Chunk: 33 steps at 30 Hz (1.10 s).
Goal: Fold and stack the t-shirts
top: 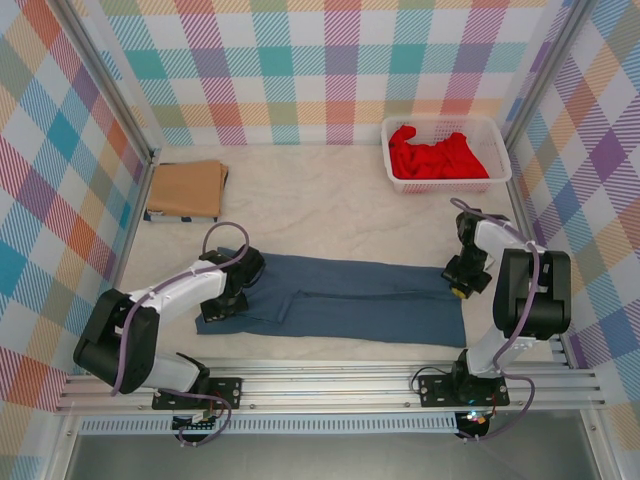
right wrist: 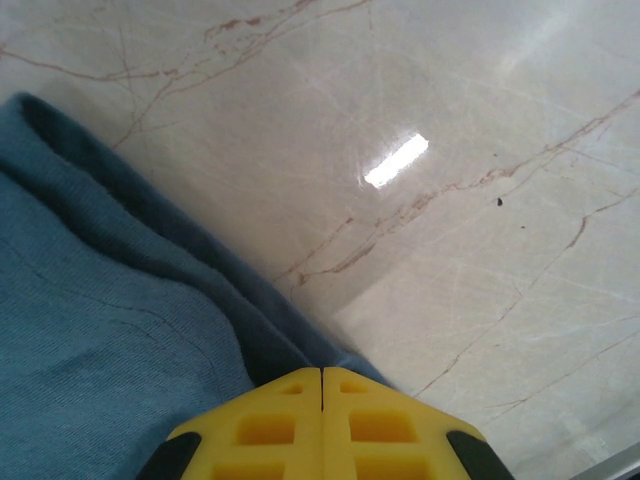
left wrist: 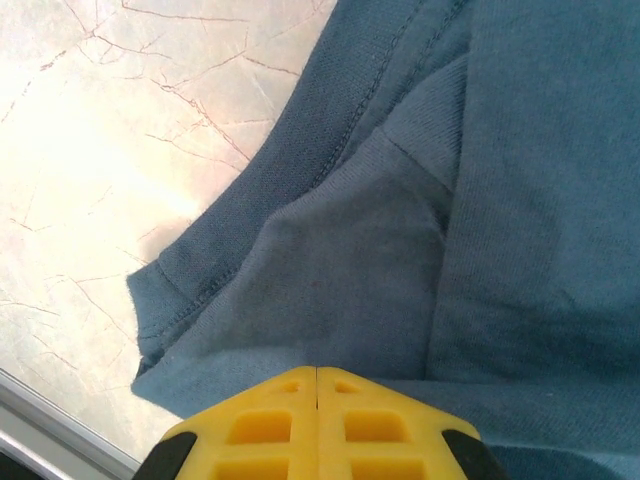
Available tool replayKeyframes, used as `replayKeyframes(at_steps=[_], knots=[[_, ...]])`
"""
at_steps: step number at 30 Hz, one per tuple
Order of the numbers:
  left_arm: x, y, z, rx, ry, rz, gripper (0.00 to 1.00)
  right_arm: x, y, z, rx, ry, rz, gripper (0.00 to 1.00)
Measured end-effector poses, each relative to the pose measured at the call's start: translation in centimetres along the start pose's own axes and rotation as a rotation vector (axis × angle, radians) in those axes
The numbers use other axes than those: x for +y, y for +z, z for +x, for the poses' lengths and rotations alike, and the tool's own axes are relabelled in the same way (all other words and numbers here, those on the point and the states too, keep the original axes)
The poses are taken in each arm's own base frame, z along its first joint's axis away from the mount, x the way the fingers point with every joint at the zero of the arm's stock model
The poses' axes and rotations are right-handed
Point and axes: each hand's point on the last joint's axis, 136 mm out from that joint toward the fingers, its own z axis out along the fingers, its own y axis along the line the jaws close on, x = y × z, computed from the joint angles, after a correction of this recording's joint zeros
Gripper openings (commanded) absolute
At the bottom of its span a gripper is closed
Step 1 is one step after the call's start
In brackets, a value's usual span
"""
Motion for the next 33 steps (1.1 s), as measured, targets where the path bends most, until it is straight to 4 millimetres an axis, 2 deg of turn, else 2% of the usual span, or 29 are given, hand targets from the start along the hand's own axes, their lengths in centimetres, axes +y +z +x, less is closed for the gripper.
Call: replayKeyframes(at_steps=[2, 5, 6, 9, 12, 16, 18, 20, 23, 26, 29, 33], knots=[[0.0, 0.2, 0.0, 0.003, 0.003, -0.009, 0.07, -0.2, 0.1, 0.2, 0.001, 0.000, 0.003, 0.05], [0.2, 0.3, 0.0, 0.003, -0.001, -0.023, 0.32, -0.3, 0.2, 0.4, 0.004, -0.001, 0.007, 0.26], [0.3, 0.3, 0.0, 0.001, -0.006, -0.029, 0.37, -0.4, 0.1, 0.4, 0.000, 0.001, 0.008, 0.30], [0.7, 0.0, 0.1, 0.000, -0.014, -0.041, 0.41, -0.5, -0.7, 0.3, -0.028, 0.013, -0.008, 0.33], [0.9, -1.6, -0.3, -0.028, -0.049, -0.008, 0.38, -0.8, -2.2, 0.2, -0.069, 0.020, -0.035, 0.30], [-0.1, -5.1, -2.2, -0.100, -0.134, 0.134, 0.19, -0.5, -4.2, -0.2, -0.121, 0.027, -0.082, 0.18], [-1.3, -6.0, -2.6, -0.097, -0.174, 0.205, 0.13, 0.2, -4.8, -0.3, -0.136, 0.016, -0.120, 0.17], [-2.6, -5.6, -2.1, -0.047, -0.197, 0.239, 0.09, 1.1, -4.9, -0.2, -0.136, 0.001, -0.152, 0.16], [-4.0, -4.0, -1.0, 0.045, -0.212, 0.229, 0.09, 2.6, -5.0, 0.1, -0.122, -0.019, -0.215, 0.16], [-4.3, -2.4, 0.4, 0.108, -0.236, 0.214, 0.10, 3.9, -4.4, 0.2, -0.093, -0.034, -0.255, 0.16], [-3.9, -1.1, 1.5, 0.159, -0.279, 0.199, 0.11, 4.4, -2.7, 0.4, -0.043, -0.036, -0.249, 0.15], [-4.0, 0.5, 1.8, 0.189, -0.315, 0.172, 0.11, 4.0, 0.1, 0.7, 0.042, -0.010, -0.214, 0.16]])
